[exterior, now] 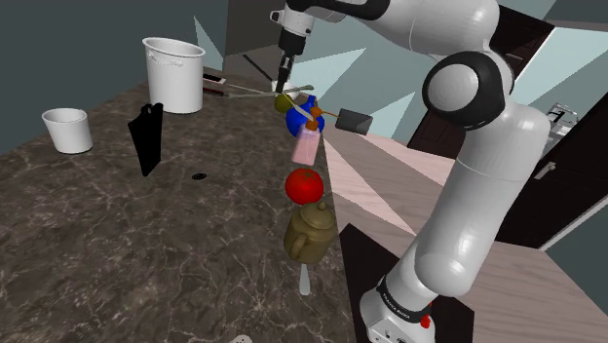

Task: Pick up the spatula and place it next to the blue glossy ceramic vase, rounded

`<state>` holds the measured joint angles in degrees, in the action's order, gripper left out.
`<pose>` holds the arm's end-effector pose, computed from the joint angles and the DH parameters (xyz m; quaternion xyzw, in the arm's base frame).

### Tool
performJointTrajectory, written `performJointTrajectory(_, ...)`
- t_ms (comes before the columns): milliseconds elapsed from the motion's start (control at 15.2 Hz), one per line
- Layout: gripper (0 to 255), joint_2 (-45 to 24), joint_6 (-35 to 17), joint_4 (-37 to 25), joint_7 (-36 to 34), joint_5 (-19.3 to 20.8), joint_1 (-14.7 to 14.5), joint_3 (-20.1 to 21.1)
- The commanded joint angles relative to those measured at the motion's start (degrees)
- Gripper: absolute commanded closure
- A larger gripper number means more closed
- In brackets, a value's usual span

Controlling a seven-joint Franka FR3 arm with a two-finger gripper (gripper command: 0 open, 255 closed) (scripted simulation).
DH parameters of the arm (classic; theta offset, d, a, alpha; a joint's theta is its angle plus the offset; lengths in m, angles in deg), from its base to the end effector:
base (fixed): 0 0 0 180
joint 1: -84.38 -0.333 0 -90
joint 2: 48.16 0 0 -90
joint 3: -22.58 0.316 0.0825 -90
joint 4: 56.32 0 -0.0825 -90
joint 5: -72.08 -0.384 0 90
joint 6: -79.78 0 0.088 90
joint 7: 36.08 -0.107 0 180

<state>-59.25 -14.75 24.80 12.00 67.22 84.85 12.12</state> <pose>0.6125 -0.0983 0.5934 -0.9475 -0.3180 -0.0312 0.0110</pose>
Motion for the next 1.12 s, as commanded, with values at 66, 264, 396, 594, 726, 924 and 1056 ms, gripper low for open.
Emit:
performJointTrajectory(66, 255, 0.2, -2.1, 2.2, 0.4, 0.0, 0.1, -0.1)
performJointTrajectory(264, 255, 0.5, -4.6, 5.1, 0.5, 0.0, 0.0, 0.0)
performJointTrajectory(396, 255, 0.7, -6.2, 6.9, 0.6, 0.1, 0.0, 0.0)
performJointTrajectory(594, 255, 0.9, -8.5, 9.4, 0.7, 0.0, -0.1, 0.0)
performJointTrajectory(726, 255, 0.9, -10.1, 10.9, 0.8, 0.0, -0.1, 0.0)
performJointTrajectory(924, 255, 0.8, -12.4, 13.2, 0.9, 0.0, -0.2, 0.1)
performJointTrajectory(1056, 255, 0.7, -13.9, 14.6, 1.0, -0.1, -0.2, 0.1)
